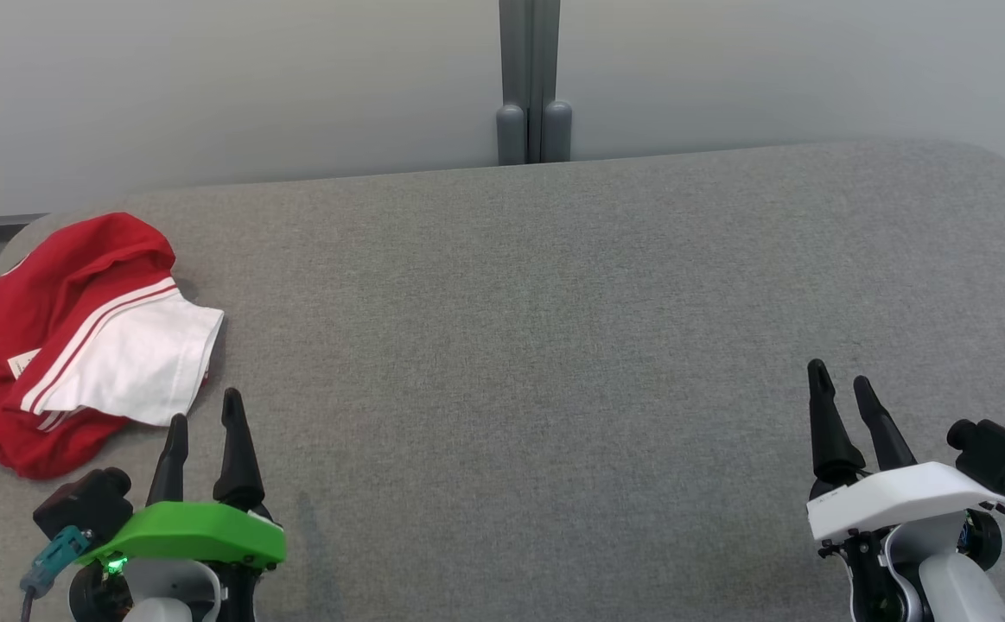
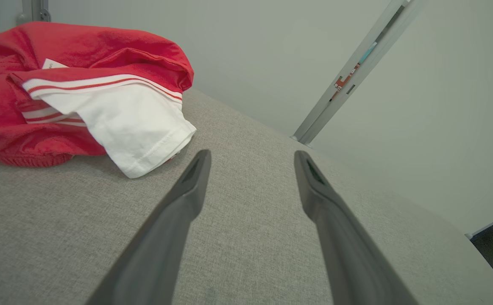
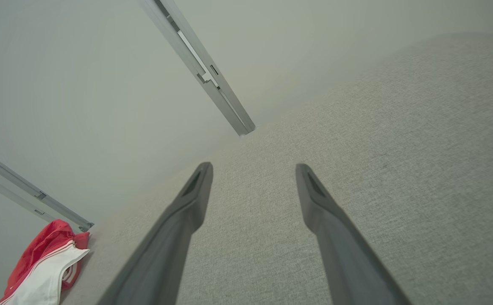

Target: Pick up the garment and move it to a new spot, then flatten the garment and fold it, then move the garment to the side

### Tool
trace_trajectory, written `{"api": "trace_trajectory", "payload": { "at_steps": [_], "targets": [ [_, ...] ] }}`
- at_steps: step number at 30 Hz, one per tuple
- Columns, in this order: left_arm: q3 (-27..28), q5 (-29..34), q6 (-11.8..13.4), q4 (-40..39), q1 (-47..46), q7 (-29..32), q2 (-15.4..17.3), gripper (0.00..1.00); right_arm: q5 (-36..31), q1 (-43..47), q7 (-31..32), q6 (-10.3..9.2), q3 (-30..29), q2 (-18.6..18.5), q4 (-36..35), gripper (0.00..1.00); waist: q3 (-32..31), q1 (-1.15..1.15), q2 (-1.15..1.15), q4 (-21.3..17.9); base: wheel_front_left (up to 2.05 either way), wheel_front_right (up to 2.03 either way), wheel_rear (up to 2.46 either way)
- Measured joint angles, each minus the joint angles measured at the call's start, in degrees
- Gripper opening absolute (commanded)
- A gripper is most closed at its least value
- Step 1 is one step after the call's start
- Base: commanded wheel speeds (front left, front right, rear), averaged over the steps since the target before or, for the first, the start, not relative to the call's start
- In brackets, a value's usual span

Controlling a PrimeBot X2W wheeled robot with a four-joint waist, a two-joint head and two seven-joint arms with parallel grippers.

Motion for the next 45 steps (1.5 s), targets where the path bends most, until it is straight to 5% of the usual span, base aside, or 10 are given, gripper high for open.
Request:
{"api": "trace_trajectory", "payload": {
  "at_steps": [45],
  "targets": [
    [-3.23,23.13,1.97,5.17,-2.80,-5.81,1.46,1.00,-24.81,-0.94,-4.35,0.01,2.23,-0.98,1.60,1.00,0.12,0.00,0.00,0.58,0.00,0.00,0.00]
  ]
}}
